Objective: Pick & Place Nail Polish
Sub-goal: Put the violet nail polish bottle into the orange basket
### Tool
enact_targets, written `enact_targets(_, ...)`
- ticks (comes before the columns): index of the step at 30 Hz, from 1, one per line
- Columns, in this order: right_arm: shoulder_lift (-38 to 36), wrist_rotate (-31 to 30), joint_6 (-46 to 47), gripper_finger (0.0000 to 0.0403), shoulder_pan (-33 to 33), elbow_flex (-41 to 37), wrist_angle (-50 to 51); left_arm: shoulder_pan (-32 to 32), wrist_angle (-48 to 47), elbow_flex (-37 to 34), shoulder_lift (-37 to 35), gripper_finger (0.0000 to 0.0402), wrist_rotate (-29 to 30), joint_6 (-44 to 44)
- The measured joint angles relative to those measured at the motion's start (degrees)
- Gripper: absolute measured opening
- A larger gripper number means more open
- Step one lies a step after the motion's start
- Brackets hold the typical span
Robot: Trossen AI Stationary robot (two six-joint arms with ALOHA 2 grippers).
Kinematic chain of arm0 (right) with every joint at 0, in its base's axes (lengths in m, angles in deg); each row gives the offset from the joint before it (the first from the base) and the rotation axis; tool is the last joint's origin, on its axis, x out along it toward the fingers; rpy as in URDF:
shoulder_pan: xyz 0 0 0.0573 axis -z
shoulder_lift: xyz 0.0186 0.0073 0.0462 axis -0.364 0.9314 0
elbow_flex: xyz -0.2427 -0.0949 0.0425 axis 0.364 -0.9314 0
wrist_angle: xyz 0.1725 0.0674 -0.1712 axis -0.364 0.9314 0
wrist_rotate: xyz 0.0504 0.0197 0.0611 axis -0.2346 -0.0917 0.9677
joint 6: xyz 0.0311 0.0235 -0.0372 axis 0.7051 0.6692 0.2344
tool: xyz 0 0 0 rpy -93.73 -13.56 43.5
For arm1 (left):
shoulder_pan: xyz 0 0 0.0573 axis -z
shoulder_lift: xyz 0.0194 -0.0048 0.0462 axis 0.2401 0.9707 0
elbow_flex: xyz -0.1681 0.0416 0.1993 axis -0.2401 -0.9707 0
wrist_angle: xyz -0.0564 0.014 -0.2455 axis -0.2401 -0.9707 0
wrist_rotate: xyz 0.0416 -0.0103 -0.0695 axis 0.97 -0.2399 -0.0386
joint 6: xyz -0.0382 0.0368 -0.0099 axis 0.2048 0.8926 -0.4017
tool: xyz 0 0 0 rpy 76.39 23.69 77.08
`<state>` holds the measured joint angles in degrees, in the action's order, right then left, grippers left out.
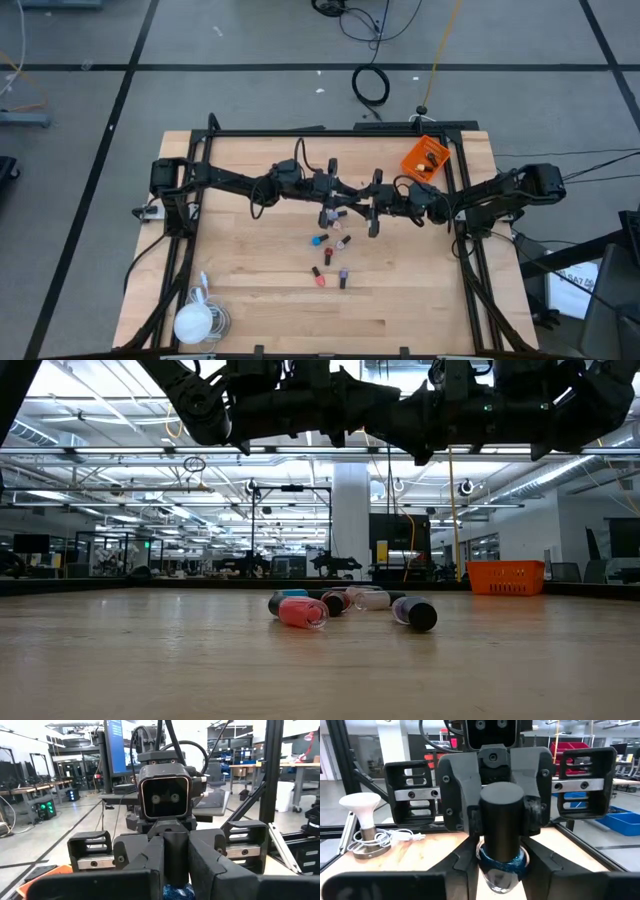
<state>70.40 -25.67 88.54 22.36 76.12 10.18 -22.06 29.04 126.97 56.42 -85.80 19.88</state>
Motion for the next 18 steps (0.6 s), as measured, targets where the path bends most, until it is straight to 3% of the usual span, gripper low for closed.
enact_targets(9,0.0,1.0,0.3,0.0096,0.0,0.0,0.7,0.8,-0.3,-0.1,-0.7,0.0079,0.6,-1.7)
enact_targets(18,-0.1,1.3,1.3,0.0096,0.0,0.0,4.4,1.1,-3.0,-0.1,-7.5,0.0080,2.1,-1.4)
